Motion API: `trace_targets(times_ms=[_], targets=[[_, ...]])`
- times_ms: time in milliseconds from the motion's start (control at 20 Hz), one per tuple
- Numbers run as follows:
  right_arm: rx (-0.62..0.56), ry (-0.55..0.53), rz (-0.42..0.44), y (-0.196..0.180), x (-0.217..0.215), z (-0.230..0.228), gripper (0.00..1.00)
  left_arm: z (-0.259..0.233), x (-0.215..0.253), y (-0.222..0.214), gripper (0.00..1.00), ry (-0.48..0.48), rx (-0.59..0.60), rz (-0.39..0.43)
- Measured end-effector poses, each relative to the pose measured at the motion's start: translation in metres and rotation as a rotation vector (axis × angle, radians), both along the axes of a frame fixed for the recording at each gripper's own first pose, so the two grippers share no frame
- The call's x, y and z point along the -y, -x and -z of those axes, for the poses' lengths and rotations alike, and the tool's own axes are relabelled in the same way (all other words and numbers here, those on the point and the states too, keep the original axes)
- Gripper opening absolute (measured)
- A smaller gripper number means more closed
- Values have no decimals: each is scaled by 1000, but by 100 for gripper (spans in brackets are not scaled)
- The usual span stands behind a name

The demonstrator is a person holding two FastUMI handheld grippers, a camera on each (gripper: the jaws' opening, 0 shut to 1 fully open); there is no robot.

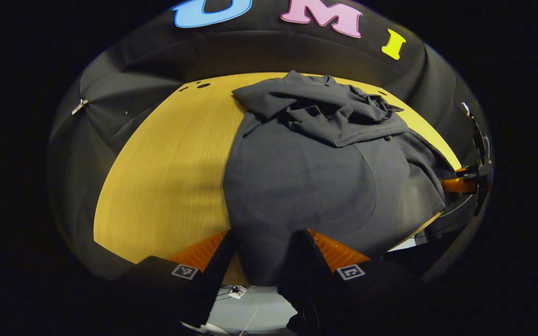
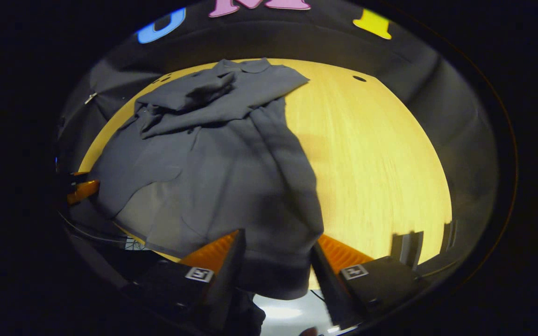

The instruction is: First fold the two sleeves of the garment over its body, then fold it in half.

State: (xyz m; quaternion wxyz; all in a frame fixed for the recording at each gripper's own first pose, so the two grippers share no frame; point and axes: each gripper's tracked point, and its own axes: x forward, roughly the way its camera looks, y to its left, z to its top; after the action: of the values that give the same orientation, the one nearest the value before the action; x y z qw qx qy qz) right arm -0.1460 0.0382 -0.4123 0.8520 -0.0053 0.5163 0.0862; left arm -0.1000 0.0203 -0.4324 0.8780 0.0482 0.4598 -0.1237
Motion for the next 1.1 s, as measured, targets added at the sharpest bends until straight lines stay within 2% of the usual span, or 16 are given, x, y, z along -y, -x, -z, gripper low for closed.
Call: trace_targets(times_ms=[50,200,250,450,650,1000,1100], targets=[[2,-29,-12,1,-7,-1,54,0,11,-3,71,17,-3,39],[-38,-102,-30,-2,-15,-2,8,-3,27,-16,8,42,-3,85],[-57,-122,-22,-6,-15,0,5,-3,29,-20,7,44,-9,102],[-31,-160,2,-9,-10,-16,6,-19,24,-30,5,34,15,122],[53,-220,63,-22,-4,-54,5,-61,14,-36,6,80,64,86],[267,-286,102,-99,2,-136,5,-141,16,-98,6,162,211,28],[321,-300,91,-120,-1,-155,5,-155,17,-117,5,154,254,37]])
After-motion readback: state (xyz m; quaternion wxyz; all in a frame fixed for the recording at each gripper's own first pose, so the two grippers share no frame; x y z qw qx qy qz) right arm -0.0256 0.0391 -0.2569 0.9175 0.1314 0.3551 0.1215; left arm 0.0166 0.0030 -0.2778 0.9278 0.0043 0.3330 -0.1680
